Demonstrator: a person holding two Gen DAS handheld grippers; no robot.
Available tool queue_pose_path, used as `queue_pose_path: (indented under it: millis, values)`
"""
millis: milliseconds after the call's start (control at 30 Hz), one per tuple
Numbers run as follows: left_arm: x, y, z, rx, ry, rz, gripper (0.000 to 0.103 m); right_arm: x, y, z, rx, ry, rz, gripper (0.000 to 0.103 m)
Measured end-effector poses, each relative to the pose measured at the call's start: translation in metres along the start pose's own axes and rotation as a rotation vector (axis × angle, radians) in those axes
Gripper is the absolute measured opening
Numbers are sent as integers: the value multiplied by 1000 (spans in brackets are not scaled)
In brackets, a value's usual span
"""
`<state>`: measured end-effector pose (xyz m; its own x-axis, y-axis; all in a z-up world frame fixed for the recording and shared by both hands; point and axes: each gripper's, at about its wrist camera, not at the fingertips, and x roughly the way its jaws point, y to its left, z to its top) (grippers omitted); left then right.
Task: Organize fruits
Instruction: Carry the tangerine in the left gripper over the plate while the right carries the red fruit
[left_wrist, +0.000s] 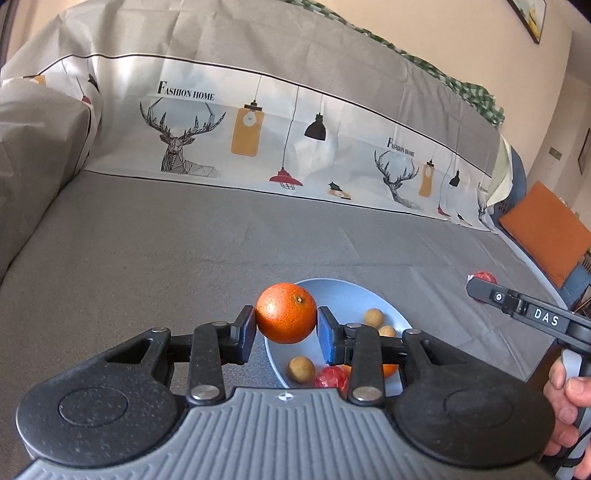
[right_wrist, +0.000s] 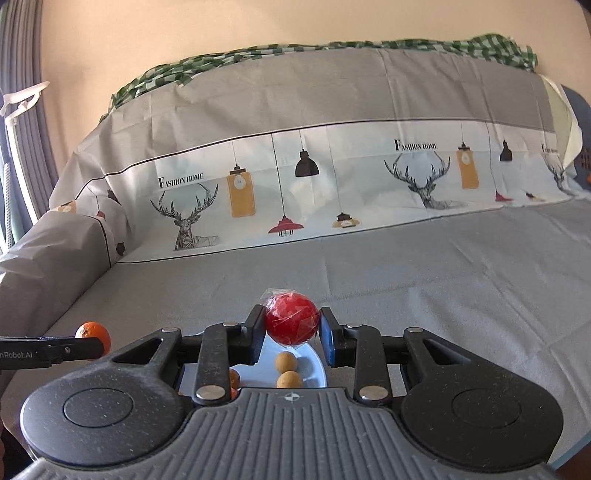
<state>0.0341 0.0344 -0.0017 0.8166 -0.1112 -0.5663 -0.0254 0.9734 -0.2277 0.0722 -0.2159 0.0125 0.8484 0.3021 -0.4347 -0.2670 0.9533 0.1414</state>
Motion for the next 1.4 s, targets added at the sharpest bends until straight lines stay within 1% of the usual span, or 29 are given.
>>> queue_pose_path:
  millis: [233,500,700,833,1000,1400]
  values:
    - [13,-4,-2,33,30,9,39,6,6,-2,-19,7,22,32]
    - [28,-11,-5,64,57,-11,39,24,20,-6,-53,47,52,32]
    - [45,-27,-16,145,93,-21,39,37,30,-8,-79,71,63,32]
    - [51,-34,-21,187,98,-33,39,45,36,-10,-104,93,63,32]
    - [56,-34,-23,191,107,-32,39,51,39,-12,-123,110,67,32]
    - [55,-34,-23,192,101,-38,39,56,43,-13,-144,128,70,32]
